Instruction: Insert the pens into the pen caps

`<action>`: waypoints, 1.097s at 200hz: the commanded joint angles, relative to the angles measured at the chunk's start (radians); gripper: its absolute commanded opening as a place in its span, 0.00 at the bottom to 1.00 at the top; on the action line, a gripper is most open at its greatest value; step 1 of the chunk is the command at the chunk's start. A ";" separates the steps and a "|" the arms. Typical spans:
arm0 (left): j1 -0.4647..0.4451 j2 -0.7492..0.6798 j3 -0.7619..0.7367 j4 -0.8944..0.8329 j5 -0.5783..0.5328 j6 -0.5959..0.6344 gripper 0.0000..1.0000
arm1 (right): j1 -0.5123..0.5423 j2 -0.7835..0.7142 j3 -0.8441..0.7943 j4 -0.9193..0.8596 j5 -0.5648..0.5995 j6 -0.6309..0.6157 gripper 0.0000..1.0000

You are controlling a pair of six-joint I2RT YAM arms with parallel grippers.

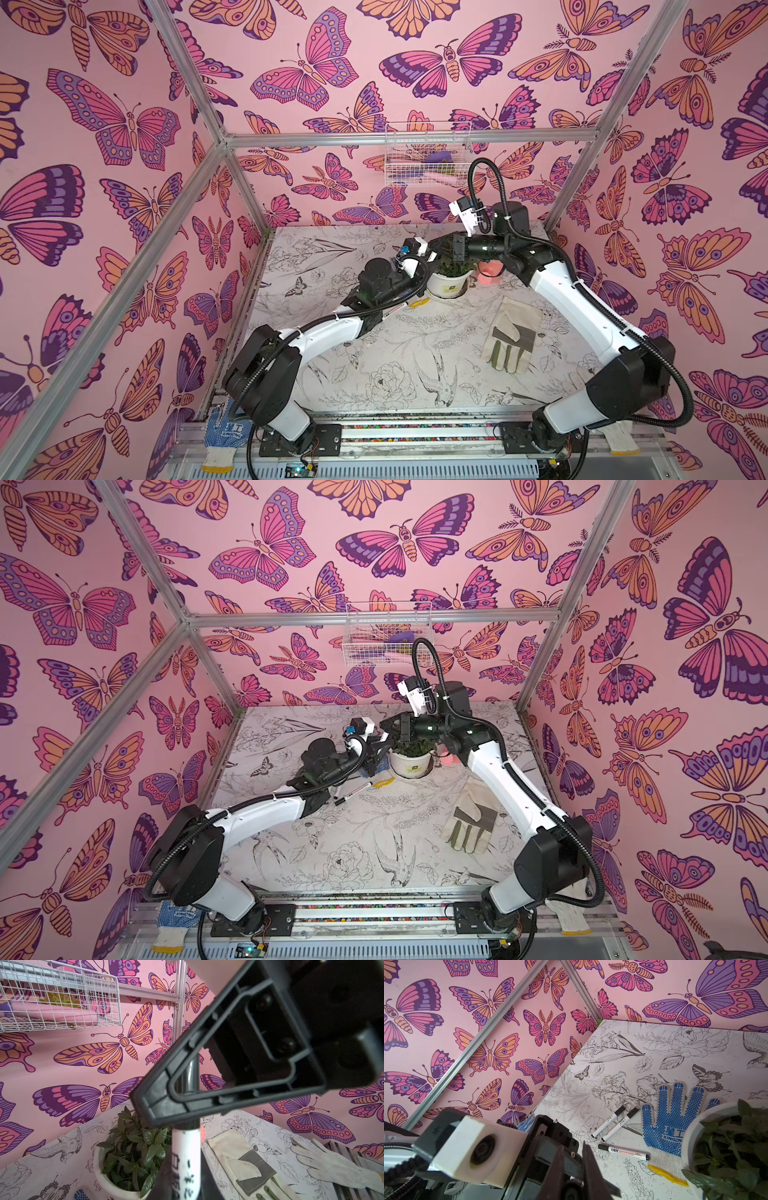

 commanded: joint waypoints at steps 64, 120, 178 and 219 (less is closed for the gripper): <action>-0.005 -0.053 0.231 0.350 0.076 0.034 0.00 | 0.136 0.079 -0.101 -0.457 -0.187 -0.061 0.00; -0.071 -0.108 -0.038 0.208 0.070 -0.055 0.00 | 0.072 0.001 -0.127 -0.246 -0.258 0.077 0.00; -0.175 -0.079 -0.280 0.210 -0.084 -0.062 0.00 | 0.070 -0.062 -0.181 0.000 -0.245 0.230 0.11; -0.181 0.016 -0.363 0.281 -0.105 -0.080 0.00 | 0.021 -0.116 -0.227 0.228 -0.186 0.390 0.54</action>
